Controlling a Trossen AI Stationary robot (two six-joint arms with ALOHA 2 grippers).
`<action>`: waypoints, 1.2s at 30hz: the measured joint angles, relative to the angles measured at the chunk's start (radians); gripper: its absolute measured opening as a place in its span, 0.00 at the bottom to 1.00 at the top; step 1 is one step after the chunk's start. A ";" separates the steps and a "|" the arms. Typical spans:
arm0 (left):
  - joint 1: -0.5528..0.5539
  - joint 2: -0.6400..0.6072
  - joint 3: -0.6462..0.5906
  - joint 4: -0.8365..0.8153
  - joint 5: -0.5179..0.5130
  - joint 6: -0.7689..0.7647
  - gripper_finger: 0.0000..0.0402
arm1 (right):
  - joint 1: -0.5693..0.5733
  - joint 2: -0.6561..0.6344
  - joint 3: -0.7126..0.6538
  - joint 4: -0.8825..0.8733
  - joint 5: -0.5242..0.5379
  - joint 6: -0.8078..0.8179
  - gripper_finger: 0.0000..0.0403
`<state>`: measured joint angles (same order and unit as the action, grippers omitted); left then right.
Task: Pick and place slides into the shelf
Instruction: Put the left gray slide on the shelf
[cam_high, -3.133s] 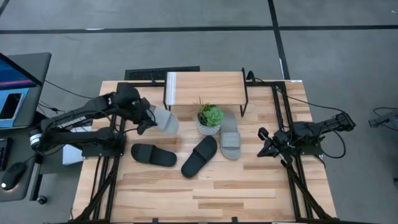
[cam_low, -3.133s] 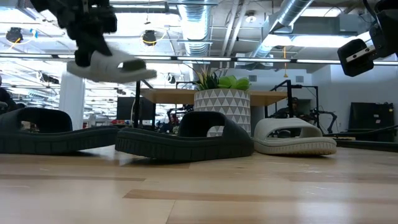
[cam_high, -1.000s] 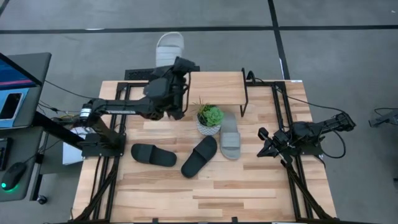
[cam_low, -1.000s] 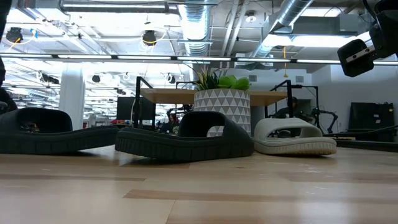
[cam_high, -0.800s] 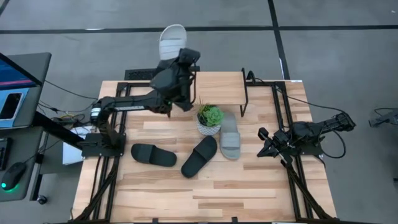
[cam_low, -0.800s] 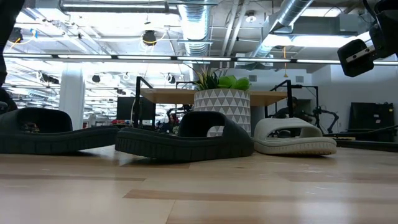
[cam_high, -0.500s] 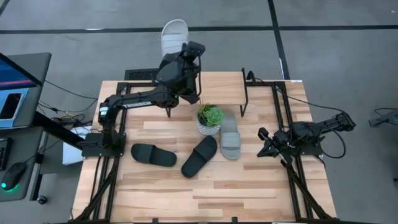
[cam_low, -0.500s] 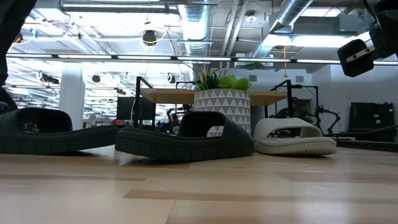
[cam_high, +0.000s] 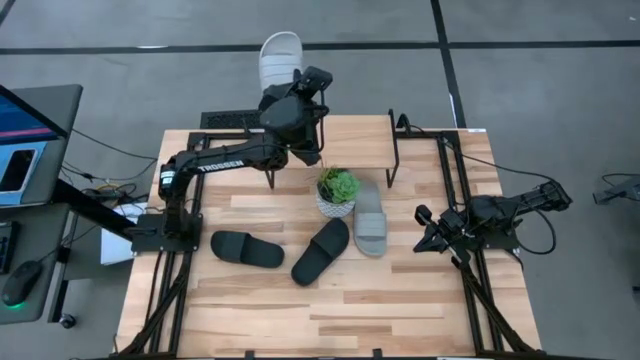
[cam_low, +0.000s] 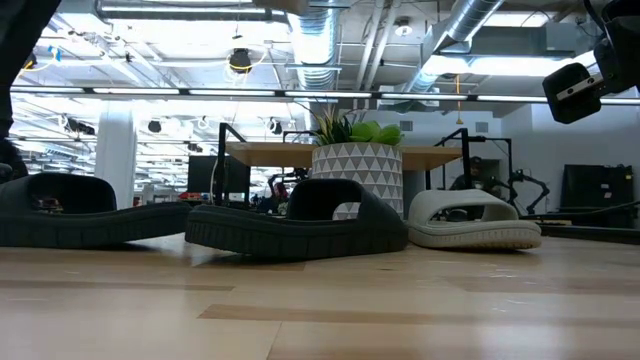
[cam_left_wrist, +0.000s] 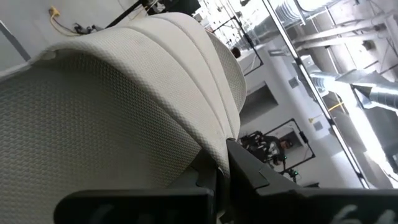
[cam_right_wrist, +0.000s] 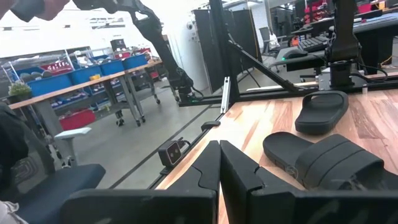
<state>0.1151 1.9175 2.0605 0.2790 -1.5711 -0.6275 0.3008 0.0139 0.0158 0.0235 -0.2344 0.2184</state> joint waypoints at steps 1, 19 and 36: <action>0.000 0.000 0.000 -0.029 0.000 -0.023 0.00 | 0.000 0.000 0.000 0.000 0.000 0.000 0.00; 0.024 -0.001 -0.002 -1.282 0.279 -1.340 0.00 | 0.000 0.000 0.000 0.000 0.000 0.000 0.00; 0.090 0.014 -0.001 -1.458 0.452 -1.527 0.00 | 0.000 0.000 0.000 0.000 0.000 0.000 0.00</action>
<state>0.2047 1.9316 2.0594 -1.1792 -1.1195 -2.1548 0.3008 0.0139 0.0158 0.0231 -0.2344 0.2184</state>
